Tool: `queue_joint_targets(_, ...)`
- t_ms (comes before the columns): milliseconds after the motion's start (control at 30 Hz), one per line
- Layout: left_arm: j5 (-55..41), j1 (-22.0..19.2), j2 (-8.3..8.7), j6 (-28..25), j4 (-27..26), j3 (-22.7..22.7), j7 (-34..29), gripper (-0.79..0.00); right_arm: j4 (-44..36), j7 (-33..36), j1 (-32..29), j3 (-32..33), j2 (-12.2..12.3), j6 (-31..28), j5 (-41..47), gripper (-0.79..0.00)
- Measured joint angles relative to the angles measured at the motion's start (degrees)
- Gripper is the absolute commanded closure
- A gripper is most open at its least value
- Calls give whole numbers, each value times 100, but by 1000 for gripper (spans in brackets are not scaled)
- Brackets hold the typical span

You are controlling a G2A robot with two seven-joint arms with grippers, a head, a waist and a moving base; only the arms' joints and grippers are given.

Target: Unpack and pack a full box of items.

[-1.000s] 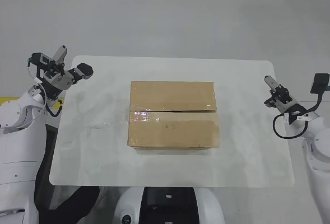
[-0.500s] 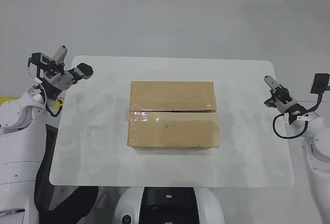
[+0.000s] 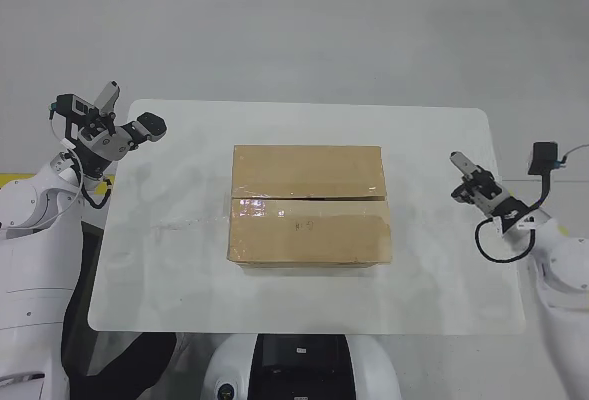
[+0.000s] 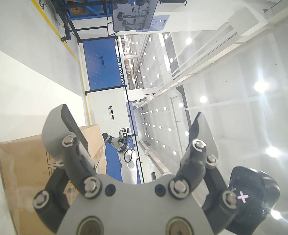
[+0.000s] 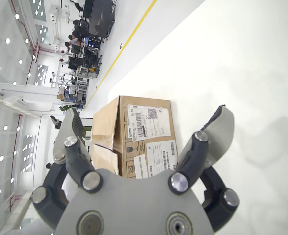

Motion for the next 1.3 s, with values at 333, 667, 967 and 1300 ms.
queue_joint_targets(333,0,0,0,0,0,0,0,-785,232,632,21,-314,-41,-1027,752,-785)
queue_joint_targets(667,0,0,0,0,0,0,0,-785,381,1564,99,-504,-67,-1474,1952,-785)
queue_joint_targets(967,0,0,0,0,0,0,0,-785,564,1803,224,-794,-97,-1641,2156,-785)
queue_joint_targets(1300,0,0,0,0,0,0,0,-785,663,2123,296,-920,-110,-1760,2485,-785)
